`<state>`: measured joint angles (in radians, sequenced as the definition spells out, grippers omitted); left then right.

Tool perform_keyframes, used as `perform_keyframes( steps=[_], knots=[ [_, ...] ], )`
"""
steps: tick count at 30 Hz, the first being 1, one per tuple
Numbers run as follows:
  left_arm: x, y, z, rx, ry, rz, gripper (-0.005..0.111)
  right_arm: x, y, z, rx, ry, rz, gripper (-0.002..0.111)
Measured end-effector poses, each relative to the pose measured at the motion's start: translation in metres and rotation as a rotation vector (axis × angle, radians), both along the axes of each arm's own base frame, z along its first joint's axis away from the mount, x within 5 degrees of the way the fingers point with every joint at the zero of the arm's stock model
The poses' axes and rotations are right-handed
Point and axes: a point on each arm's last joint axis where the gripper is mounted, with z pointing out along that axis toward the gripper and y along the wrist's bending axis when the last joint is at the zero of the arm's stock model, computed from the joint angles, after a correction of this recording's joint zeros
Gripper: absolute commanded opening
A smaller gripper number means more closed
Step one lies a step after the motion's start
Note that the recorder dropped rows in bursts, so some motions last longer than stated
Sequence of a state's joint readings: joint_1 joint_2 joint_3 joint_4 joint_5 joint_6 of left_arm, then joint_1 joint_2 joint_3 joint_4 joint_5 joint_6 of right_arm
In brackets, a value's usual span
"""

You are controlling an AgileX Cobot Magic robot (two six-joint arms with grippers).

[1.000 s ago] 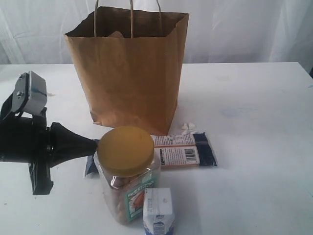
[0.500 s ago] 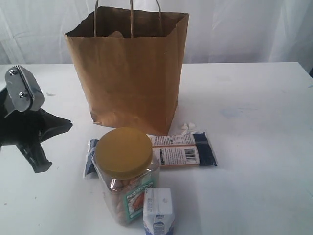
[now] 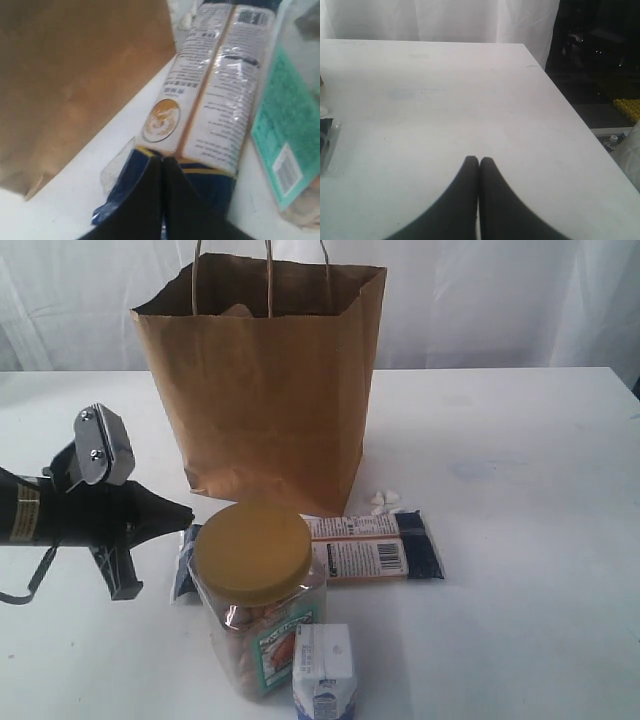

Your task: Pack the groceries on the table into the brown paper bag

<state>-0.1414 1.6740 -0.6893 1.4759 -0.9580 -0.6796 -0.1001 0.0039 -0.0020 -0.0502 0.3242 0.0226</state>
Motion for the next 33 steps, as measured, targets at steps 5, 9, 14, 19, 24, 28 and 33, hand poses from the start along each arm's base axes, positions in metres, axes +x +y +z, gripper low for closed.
perform_keyframes(
  steps=[5, 9, 14, 19, 24, 28, 33],
  knots=[
    [-0.01, -0.006, -0.001, -0.052, 0.073, -0.114, 0.0, 0.0, 0.0, 0.0, 0.0, 0.0, 0.0, 0.0],
    [-0.017, -0.007, -0.005, -0.035, 0.157, -0.161, 0.0, 0.0, 0.0, 0.0, 0.0, 0.002, 0.0, 0.0],
    [-0.023, -0.01, -0.001, -0.114, 0.247, -0.19, 0.0, 0.0, 0.0, 0.0, 0.0, 0.002, 0.0, 0.0],
    [-0.024, -0.011, 0.0, -0.147, 0.305, -0.17, 0.0, 0.0, 0.0, 0.0, 0.0, 0.002, 0.0, 0.0],
    [-0.024, -0.011, 0.0, -0.15, 0.311, -0.168, 0.0, 0.0, 0.0, 0.0, 0.0, 0.002, 0.0, 0.0],
    [-0.024, -0.011, -0.001, -0.13, 0.28, -0.179, 0.0, 0.0, 0.0, 0.0, 0.0, 0.002, 0.0, 0.0],
    [-0.024, -0.011, -0.001, -0.131, 0.287, -0.183, 0.0, 0.0, 0.0, 0.0, 0.0, 0.002, 0.0, 0.0]
  ],
)
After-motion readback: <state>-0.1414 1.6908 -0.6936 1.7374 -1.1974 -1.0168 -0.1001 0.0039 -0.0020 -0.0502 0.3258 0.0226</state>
